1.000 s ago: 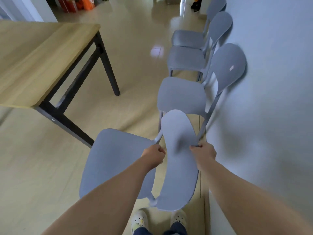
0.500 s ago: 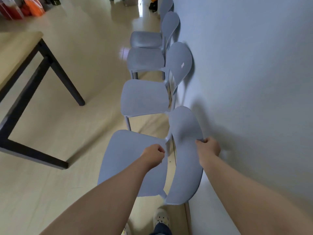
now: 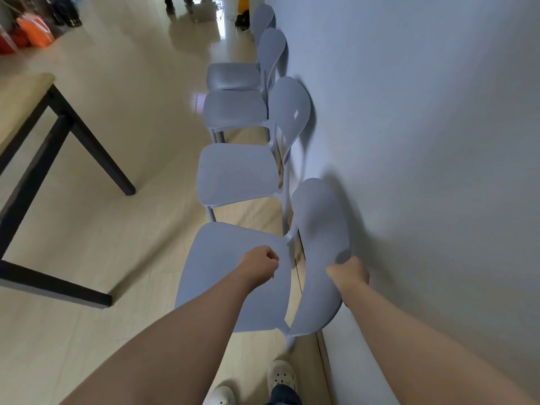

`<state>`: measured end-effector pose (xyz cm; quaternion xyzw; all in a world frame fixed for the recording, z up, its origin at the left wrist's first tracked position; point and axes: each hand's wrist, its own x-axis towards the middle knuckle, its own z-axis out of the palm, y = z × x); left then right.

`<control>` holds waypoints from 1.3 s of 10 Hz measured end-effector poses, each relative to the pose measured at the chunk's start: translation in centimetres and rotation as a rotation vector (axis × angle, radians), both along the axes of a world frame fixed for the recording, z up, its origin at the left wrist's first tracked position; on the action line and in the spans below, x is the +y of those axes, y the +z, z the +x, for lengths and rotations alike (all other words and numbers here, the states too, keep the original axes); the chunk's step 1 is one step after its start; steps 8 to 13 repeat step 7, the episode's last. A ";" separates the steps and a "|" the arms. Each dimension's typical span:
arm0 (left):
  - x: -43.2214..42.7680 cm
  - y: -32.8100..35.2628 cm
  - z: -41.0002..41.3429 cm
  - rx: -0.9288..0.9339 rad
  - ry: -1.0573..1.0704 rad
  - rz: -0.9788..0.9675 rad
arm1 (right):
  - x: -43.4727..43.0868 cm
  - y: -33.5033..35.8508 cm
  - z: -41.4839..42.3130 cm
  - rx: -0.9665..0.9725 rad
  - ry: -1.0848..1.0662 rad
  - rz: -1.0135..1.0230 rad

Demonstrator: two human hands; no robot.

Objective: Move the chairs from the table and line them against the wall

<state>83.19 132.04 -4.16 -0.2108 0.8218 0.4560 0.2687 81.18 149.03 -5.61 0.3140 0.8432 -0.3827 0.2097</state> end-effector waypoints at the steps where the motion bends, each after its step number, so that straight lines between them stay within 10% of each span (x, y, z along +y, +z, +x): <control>1: 0.2 0.2 0.3 0.005 -0.043 -0.011 | 0.3 0.3 0.2 0.044 -0.009 0.057; 13: -1.3 1.1 2.8 0.022 -0.092 -0.059 | 2.1 0.8 0.3 0.193 -0.047 0.141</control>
